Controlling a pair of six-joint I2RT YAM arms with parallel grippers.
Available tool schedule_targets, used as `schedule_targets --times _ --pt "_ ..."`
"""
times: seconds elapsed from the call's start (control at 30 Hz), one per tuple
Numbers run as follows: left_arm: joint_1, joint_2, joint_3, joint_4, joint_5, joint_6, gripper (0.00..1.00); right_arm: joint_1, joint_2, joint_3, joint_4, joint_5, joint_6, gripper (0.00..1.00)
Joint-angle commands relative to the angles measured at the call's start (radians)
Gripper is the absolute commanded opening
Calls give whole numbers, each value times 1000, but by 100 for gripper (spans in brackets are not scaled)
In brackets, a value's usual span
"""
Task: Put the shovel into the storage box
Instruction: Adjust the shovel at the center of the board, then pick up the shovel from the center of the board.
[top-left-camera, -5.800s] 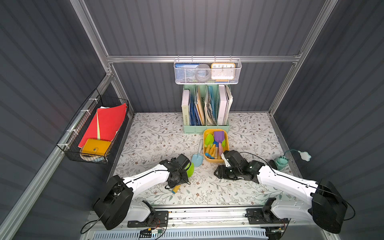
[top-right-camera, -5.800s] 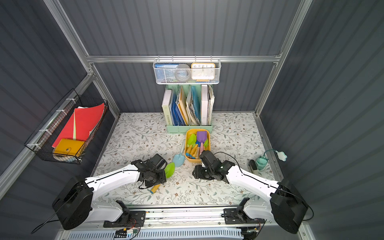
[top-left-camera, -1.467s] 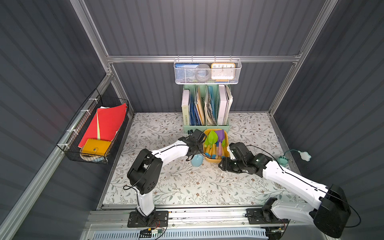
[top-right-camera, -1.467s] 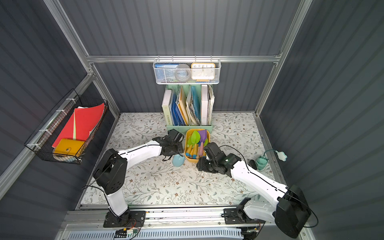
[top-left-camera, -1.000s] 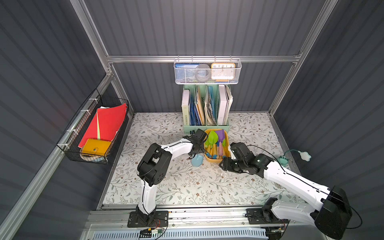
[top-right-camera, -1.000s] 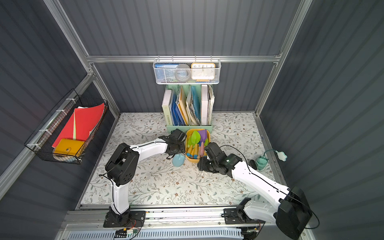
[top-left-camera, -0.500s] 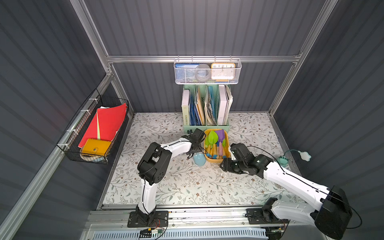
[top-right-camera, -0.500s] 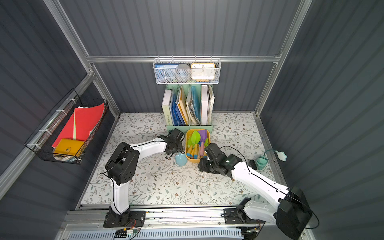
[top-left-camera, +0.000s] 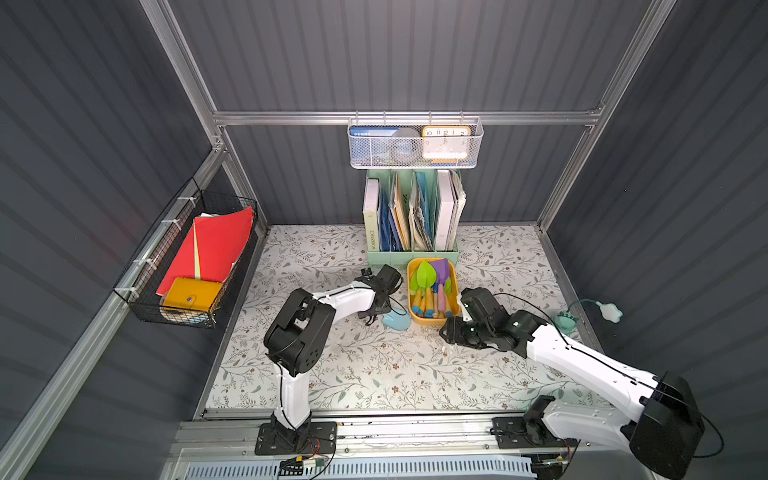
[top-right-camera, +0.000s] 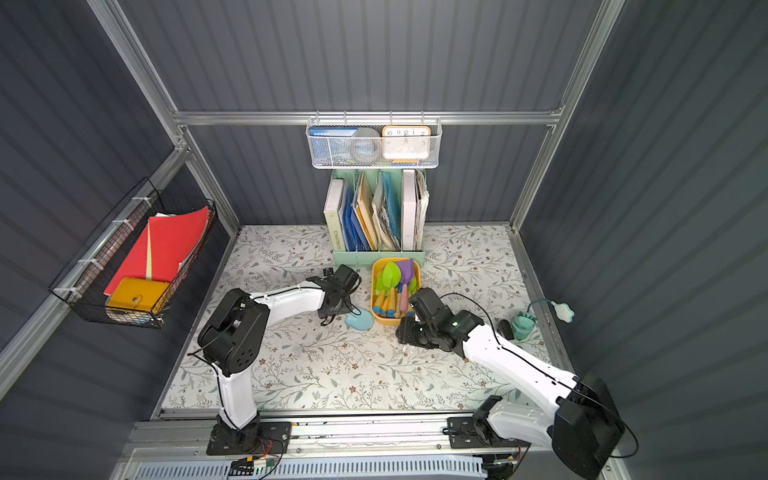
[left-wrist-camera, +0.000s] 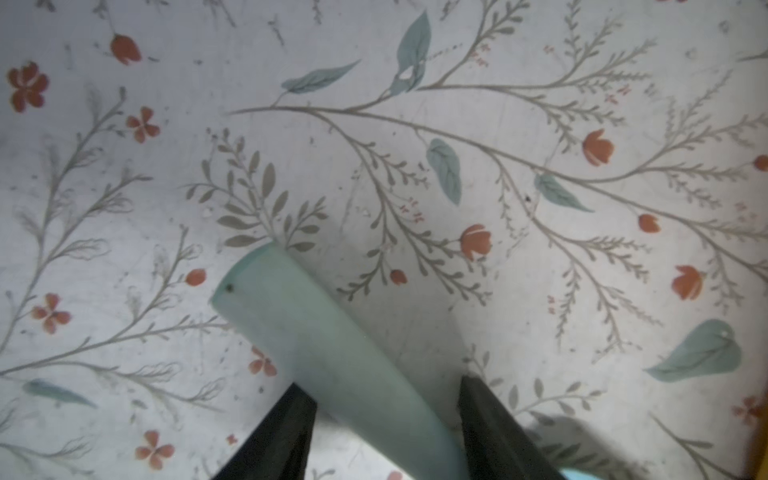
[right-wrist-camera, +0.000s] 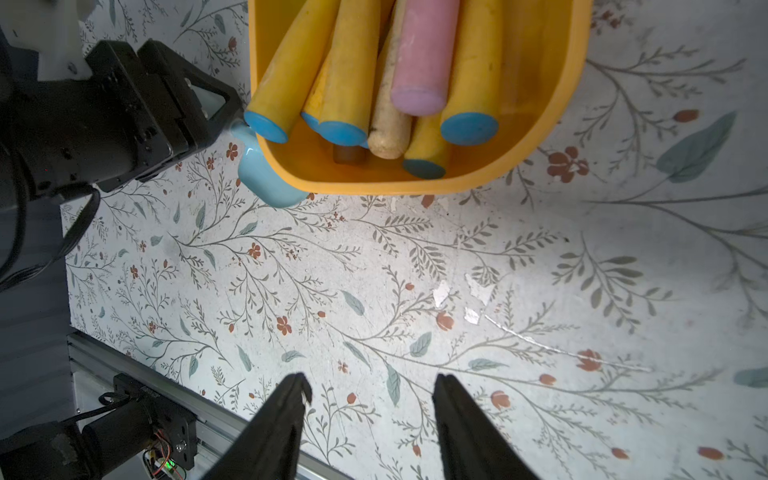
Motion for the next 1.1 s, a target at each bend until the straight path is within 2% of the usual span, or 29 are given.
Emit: schedule_targets --times 0.0,0.1,0.17,0.33,0.57,0.63,0.7,0.83,1.07 --pt "5 -69 -37 -72 -49 -20 61 2 -17 -13 1 2 6 55" --pt "4 -120 -72 -90 -38 -23 64 2 -19 -13 1 6 8 55" --pt "5 -156 -82 -98 -24 -16 69 1 -14 -15 6 3 9 55" --pt "4 -198 -32 -109 7 58 73 2 4 -7 20 -19 6 55" --pt "18 -90 72 -63 62 177 80 2 -18 -13 7 -13 9 55" --pt "24 -53 83 -50 64 187 86 2 -35 -19 -1 -1 12 55" --pt "27 -22 88 -39 76 195 86 1 -52 -23 -13 8 12 55" --pt "49 -2 65 -18 91 199 87 0 -77 -32 -28 25 14 55" --pt "55 -77 -47 -7 134 184 88 0 -62 -32 -21 17 12 55"
